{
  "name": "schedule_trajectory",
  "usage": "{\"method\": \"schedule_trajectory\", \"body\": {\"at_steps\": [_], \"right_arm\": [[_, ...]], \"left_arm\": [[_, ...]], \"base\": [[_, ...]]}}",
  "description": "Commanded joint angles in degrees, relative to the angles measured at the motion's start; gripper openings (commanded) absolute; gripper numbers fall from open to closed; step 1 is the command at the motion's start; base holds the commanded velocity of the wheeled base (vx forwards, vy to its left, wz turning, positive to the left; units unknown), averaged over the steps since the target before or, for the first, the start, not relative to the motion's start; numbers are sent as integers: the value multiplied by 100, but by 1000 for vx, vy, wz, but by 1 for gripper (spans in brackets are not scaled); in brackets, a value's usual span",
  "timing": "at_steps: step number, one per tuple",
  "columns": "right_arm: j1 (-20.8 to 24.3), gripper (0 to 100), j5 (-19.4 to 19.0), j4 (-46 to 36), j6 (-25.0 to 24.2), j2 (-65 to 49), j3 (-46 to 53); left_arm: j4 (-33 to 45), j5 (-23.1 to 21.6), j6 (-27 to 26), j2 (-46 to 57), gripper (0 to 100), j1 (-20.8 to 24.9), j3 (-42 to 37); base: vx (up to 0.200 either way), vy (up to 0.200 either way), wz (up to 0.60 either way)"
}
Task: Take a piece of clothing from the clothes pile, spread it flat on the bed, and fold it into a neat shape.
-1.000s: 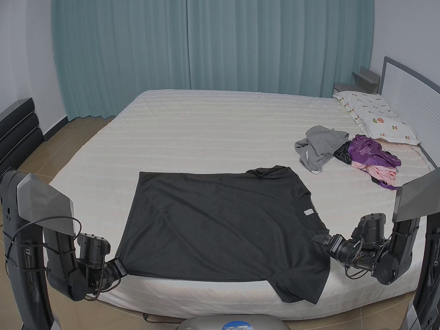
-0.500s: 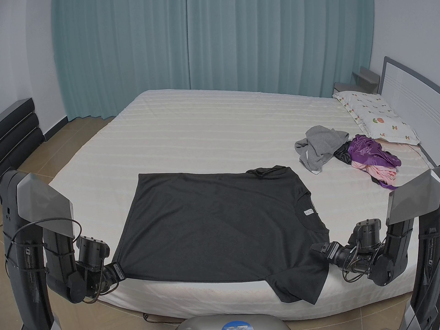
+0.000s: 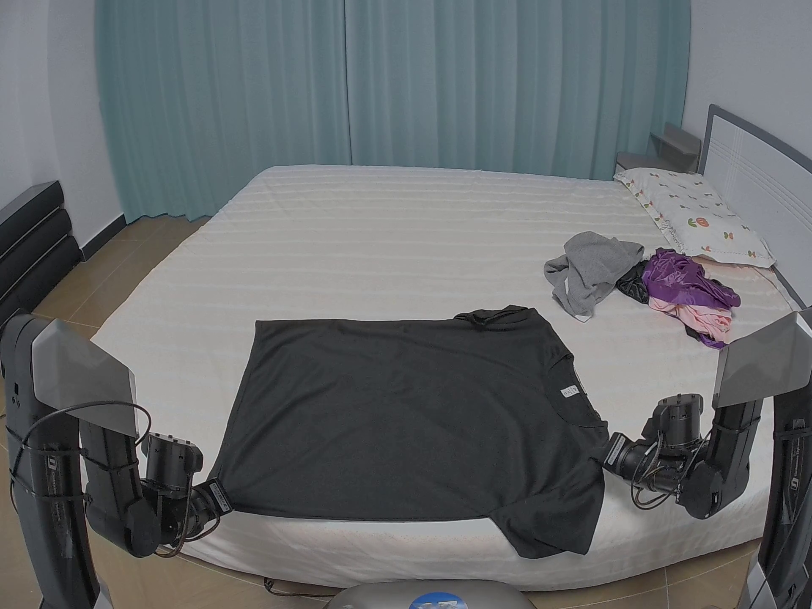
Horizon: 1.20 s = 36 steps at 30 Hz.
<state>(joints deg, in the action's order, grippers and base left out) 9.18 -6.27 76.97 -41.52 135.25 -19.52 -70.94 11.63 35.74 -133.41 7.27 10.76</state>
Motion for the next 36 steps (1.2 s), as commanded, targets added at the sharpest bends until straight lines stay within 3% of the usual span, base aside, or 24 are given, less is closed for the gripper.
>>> {"method": "schedule_trajectory", "body": {"at_steps": [1,14,15,24,27,30,31,36], "right_arm": [[-153,0,-6,-68,-5,-140,-404],[-241,0,-103,-1088,48,142,-1441],[-232,100,-112,-1070,136,221,-1441],[-312,100,-226,-657,241,-34,-1107],[-303,100,-490,-446,303,-184,-755],[-312,100,-692,-103,469,-228,-439],[-312,100,-815,459,663,-157,9],[-232,100,-920,705,1155,168,335]], "left_arm": [[-8,-3,29,-36,0,-76,128],[-8,-29,126,-44,0,-76,180],[-8,-38,126,-44,0,-76,180],[-8,-38,126,-44,0,-76,180],[-8,-38,126,-36,0,-76,180],[-8,-38,126,-36,0,-76,180],[-8,-47,126,-27,0,-76,180],[-8,-47,126,-18,0,-76,180]], "base": [[0,0,0],[0,0,0],[0,0,0],[0,0,0],[0,0,0],[0,0,0],[0,0,0],[0,0,0]]}}
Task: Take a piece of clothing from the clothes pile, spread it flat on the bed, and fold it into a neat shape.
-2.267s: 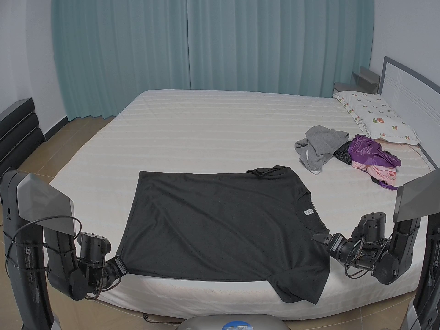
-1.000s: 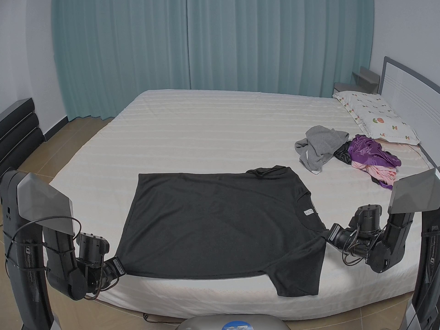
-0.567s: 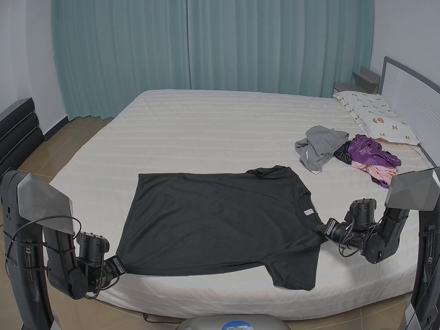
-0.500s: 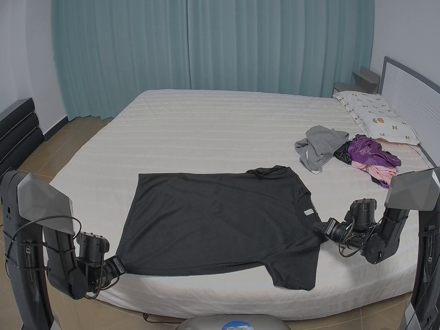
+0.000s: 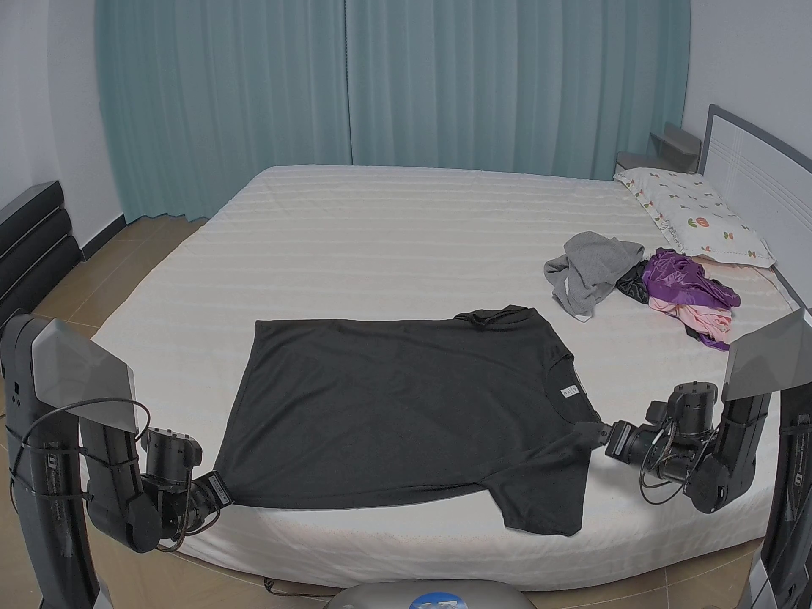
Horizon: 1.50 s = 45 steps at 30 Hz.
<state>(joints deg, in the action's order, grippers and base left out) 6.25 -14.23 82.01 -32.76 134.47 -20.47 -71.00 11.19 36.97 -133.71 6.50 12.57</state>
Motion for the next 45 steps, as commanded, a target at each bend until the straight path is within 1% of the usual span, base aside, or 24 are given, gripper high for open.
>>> {"method": "schedule_trajectory", "body": {"at_steps": [1,9,13,18,24,33,34,42,45], "right_arm": [[122,100,-133,228,384,378,447],[218,100,-203,219,393,527,359],[368,100,-265,123,384,554,184],[377,100,-256,-9,410,589,52],[368,100,-256,-589,419,518,-194],[385,100,-256,-624,419,562,-353],[385,0,-256,-616,419,554,-344],[324,0,-247,-545,419,474,-115],[236,0,-247,-440,419,387,34]], "left_arm": [[-2,-3,3,20,0,1,-9],[-2,-3,3,-6,0,9,-9],[-2,-3,3,2,0,1,-9],[-2,-3,3,2,0,1,-9],[-2,-3,3,2,0,1,0],[-2,-3,3,2,0,1,0],[-2,-3,3,2,0,1,0],[-2,-3,3,11,0,-8,0],[-2,-3,3,11,0,-8,0]], "base": [[0,0,0],[0,0,0],[0,0,0],[0,0,0],[0,0,0],[0,0,0],[0,0,0],[0,0,0],[0,0,0]]}}
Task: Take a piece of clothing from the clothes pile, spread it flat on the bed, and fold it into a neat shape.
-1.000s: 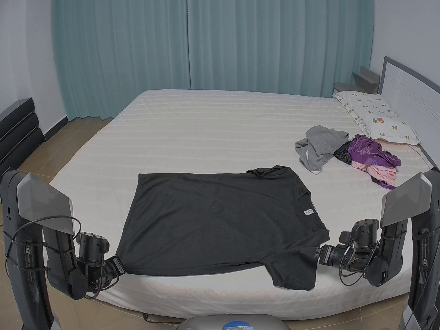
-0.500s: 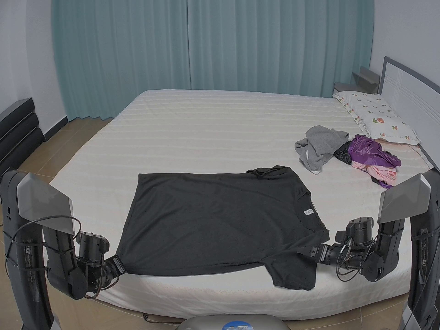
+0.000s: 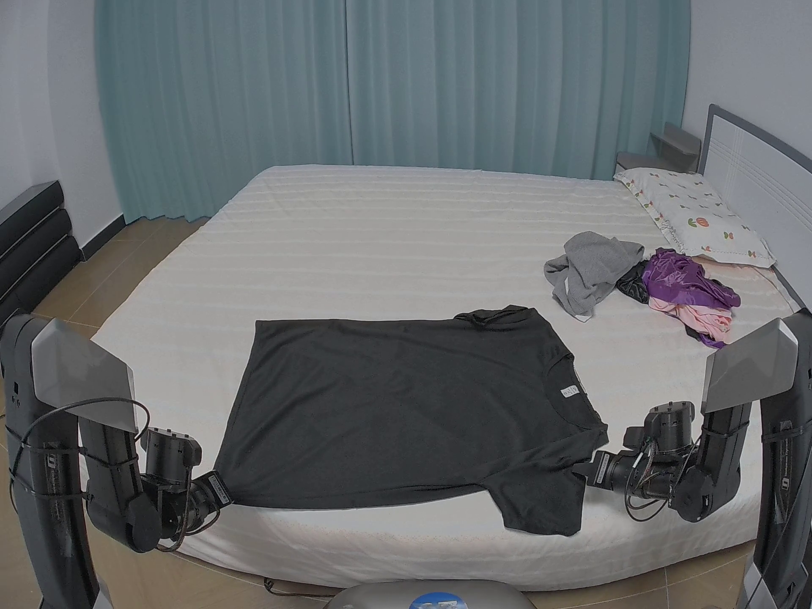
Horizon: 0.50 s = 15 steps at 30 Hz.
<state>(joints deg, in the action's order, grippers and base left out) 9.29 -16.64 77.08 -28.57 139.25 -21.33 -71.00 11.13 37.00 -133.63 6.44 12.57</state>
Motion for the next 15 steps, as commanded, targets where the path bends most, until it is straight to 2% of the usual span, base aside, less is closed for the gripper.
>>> {"method": "schedule_trajectory", "body": {"at_steps": [1,11,15], "right_arm": [[-94,0,-15,105,1,-109,173],[-322,0,-76,712,27,-206,771],[-498,0,-551,1169,27,-188,1219]], "left_arm": [[-2,3,0,13,0,-2,0],[-2,12,-26,118,0,-20,-44],[-2,21,-61,189,0,-46,-62]], "base": [[0,0,0],[0,0,0],[0,0,0]]}}
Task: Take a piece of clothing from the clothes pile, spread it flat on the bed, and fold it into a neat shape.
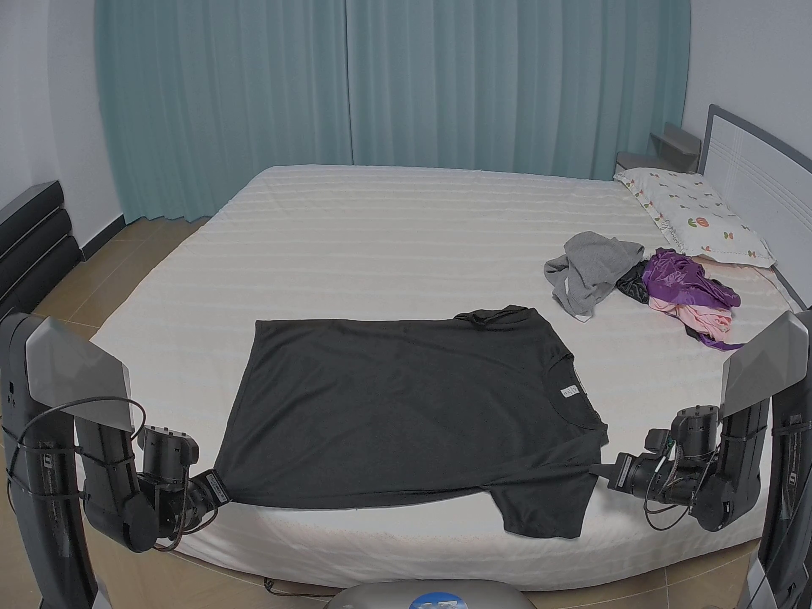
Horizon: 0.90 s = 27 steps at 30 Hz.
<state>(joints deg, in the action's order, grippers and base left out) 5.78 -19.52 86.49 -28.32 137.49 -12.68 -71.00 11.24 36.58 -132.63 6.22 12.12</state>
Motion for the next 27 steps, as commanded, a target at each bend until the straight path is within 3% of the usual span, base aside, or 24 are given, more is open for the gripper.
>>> {"method": "schedule_trajectory", "body": {"at_steps": [1,2,10,16,27], "right_arm": [[-147,0,-263,228,2,-11,354],[-226,0,-474,333,11,-38,530],[-358,0,-667,324,134,-328,837],[-551,0,-1107,333,538,-372,1206],[-850,0,-1186,-36,1074,-354,1268]], "left_arm": [[-2,10,-20,89,0,-24,-16],[-2,19,-29,106,0,-50,-25],[-2,36,-108,238,0,-59,-78],[-11,36,-275,264,0,-121,-148],[-11,36,-266,176,0,-103,-122]], "base": [[0,0,0],[0,0,0],[0,0,0],[0,0,0],[0,0,0]]}}
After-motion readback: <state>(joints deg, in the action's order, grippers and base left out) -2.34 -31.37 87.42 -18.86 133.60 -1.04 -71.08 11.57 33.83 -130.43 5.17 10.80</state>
